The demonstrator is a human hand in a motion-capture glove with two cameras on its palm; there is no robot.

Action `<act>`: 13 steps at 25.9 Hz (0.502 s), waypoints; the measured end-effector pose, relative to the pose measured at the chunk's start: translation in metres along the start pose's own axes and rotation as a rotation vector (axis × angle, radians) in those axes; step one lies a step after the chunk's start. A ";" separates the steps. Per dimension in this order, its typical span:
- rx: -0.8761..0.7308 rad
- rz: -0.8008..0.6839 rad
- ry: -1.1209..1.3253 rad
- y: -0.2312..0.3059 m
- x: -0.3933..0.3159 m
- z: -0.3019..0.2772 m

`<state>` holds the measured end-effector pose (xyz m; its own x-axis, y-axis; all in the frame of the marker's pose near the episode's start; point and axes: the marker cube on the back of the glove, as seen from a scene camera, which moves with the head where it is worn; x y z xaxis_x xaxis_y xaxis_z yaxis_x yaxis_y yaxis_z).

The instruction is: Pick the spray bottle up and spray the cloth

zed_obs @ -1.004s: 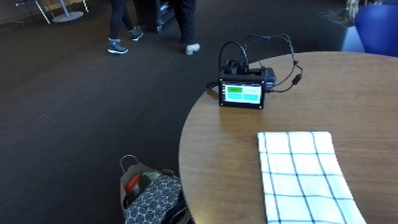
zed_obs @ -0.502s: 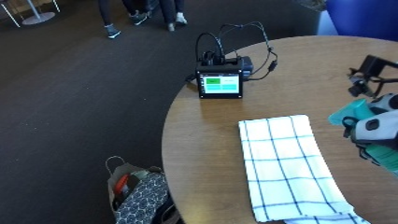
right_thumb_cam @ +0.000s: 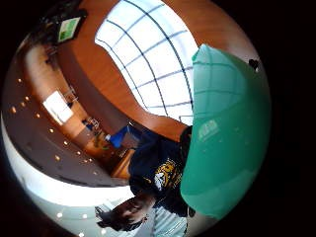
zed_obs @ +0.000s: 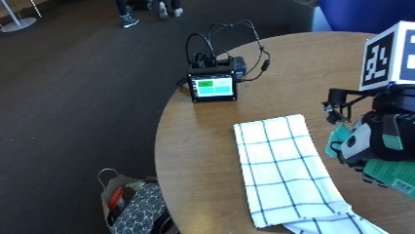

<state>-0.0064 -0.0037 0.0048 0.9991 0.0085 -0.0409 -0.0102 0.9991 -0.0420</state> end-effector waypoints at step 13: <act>-0.021 -0.022 0.024 -0.004 -0.005 0.010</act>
<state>-0.0110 -0.0071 0.0150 0.9978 -0.0152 -0.0638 0.0111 0.9979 -0.0643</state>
